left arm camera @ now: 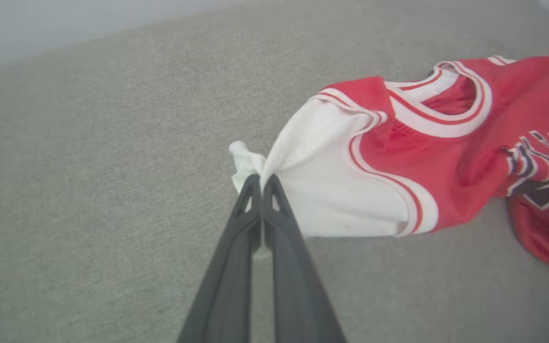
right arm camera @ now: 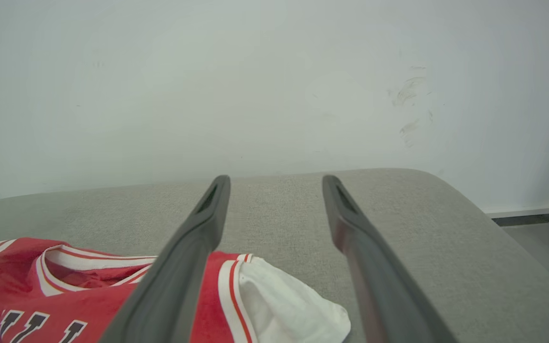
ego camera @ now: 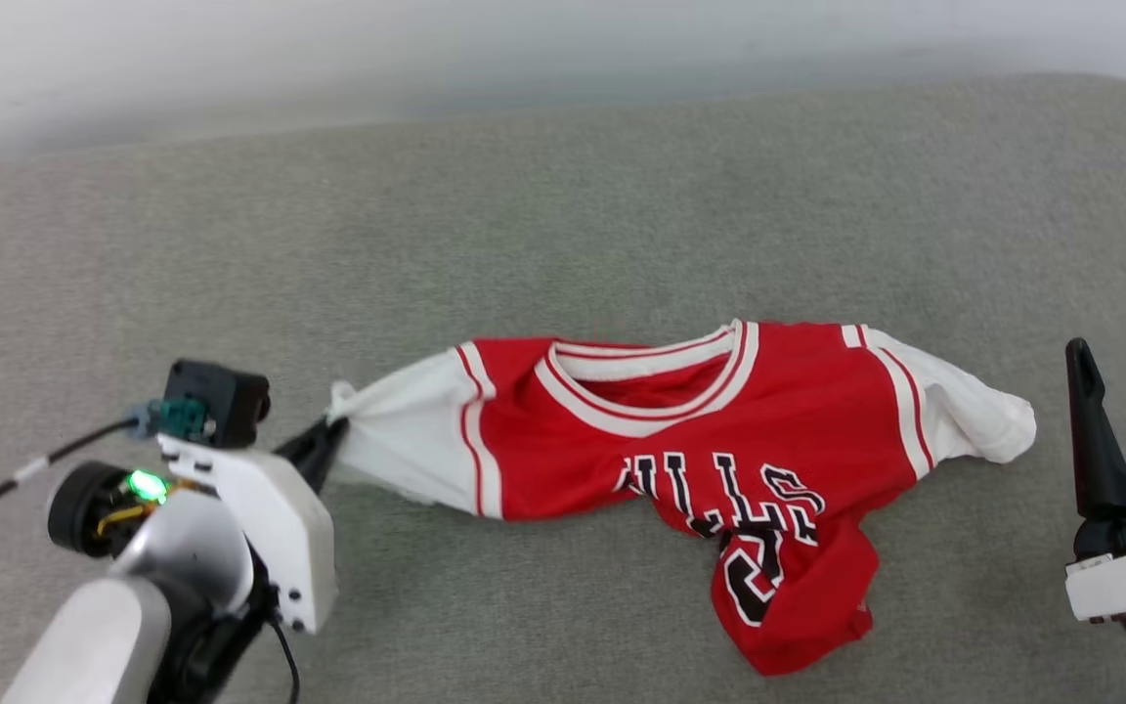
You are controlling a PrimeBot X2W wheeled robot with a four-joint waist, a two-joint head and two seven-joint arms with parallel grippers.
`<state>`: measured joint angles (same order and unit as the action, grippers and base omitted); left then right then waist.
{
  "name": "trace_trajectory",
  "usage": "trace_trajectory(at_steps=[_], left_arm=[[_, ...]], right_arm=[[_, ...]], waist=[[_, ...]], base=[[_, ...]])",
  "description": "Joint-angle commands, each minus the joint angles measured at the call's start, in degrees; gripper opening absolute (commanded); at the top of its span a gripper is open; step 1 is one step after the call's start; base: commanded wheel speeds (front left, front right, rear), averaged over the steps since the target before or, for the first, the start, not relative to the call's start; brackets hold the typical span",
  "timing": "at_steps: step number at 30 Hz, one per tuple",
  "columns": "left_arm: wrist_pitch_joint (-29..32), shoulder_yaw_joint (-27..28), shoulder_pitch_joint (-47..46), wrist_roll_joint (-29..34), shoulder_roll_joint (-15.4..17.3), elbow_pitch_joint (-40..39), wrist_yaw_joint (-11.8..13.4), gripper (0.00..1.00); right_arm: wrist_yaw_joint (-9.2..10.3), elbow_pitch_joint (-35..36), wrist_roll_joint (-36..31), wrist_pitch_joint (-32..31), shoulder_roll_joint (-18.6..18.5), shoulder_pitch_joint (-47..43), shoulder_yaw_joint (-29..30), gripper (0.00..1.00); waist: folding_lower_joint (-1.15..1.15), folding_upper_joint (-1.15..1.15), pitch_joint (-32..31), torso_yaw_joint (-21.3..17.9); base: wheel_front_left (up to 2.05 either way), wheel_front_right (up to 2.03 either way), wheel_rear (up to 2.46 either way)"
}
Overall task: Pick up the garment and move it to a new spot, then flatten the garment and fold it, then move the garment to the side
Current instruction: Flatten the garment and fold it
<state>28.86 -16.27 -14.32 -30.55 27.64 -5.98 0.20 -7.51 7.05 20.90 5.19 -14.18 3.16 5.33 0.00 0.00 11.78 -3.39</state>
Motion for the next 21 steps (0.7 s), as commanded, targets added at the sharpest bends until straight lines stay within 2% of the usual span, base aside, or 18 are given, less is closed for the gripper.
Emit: trace_trajectory(at_steps=[1,5,10,13,17,21], left_arm=[[0.50,0.42,2.64,-1.37,0.15,-3.34,0.38,0.00],[1.38,2.30,7.36,-5.32,-0.25,-10.95,1.65,0.00],[0.77,5.33,8.62,-8.47,-0.98,-12.56,3.22,0.00],[-0.40,8.12,7.14,-9.27,-1.38,-8.52,4.96,0.00],[-2.14,9.08,4.36,-6.04,-0.02,0.35,6.32,0.00],[-4.81,7.83,0.96,-2.84,-0.07,8.78,6.32,0.00]], right_arm=[[0.04,0.24,-0.46,-0.14,0.39,-1.10,0.58,1.00],[0.03,0.80,-0.95,-0.70,1.10,-1.60,0.97,1.00],[0.04,1.27,-1.00,-1.23,1.40,-1.06,0.52,1.00],[0.04,1.46,-1.00,-1.62,1.32,-0.01,-0.30,1.00],[0.03,1.25,-0.95,-1.77,1.18,1.03,-1.52,1.00],[0.03,0.69,-0.85,-1.64,1.19,1.58,-2.15,1.00]], waist=[[0.00,0.00,-1.86,1.96],[0.00,0.00,-2.28,2.92],[0.00,0.00,-1.61,2.91],[0.00,0.00,-0.41,2.11],[0.00,0.00,1.20,0.51],[0.00,0.00,2.34,-0.64]], base=[[0.00,0.00,0.00],[0.00,0.00,0.00],[0.00,0.00,0.00],[0.00,0.00,0.00],[0.00,0.00,0.00],[0.00,0.00,0.00]])
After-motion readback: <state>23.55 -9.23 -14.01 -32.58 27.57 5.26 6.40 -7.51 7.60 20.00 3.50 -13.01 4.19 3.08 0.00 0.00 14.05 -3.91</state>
